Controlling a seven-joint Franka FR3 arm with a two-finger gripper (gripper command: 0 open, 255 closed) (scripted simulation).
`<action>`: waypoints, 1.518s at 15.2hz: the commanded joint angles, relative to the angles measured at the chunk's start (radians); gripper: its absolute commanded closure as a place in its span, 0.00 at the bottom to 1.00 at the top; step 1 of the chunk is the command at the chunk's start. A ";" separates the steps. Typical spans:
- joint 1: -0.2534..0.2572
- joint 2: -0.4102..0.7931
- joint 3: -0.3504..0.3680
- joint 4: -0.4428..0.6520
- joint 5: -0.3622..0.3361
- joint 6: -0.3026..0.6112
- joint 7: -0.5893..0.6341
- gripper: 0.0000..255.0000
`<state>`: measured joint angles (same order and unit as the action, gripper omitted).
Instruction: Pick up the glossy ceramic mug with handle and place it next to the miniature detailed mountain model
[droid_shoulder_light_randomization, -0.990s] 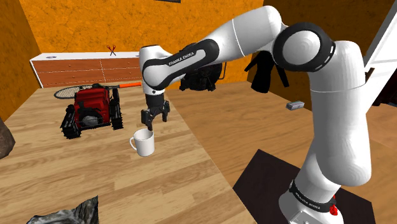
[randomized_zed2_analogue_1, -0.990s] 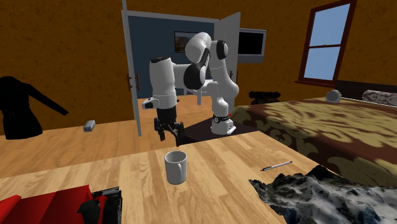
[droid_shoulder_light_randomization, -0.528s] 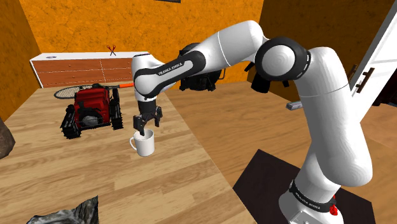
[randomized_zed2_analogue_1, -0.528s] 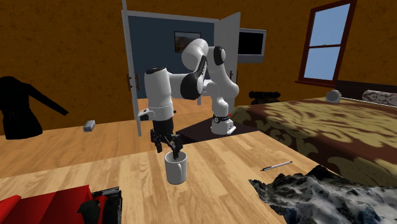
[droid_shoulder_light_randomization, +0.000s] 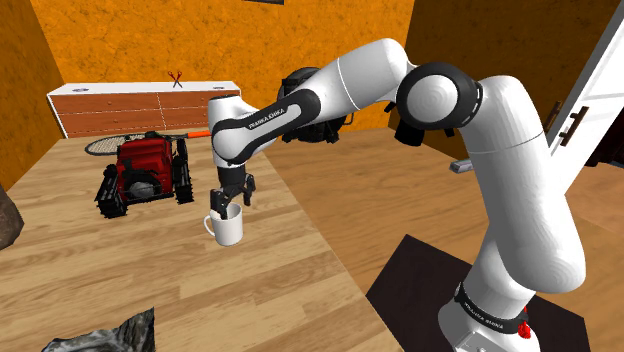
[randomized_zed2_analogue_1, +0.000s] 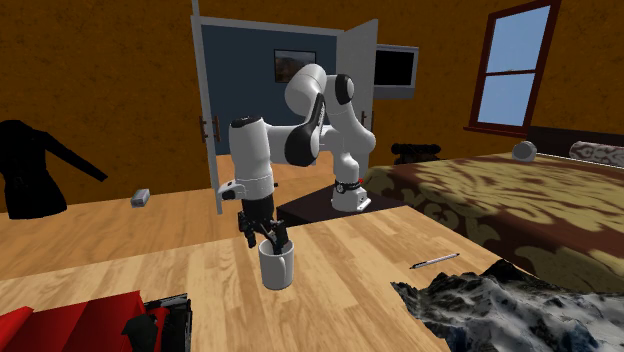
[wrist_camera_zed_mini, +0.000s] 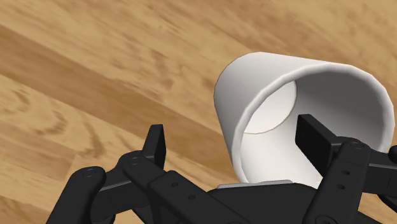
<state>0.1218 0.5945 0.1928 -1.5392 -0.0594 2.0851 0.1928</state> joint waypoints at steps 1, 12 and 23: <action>0.000 0.000 0.000 0.000 0.000 0.000 0.000 0.00; 0.000 0.000 0.000 0.000 0.000 0.000 0.000 1.00; -0.003 -0.054 0.006 0.053 0.009 -0.106 -0.001 1.00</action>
<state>0.1182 0.5431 0.1984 -1.4988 -0.0504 1.9940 0.1905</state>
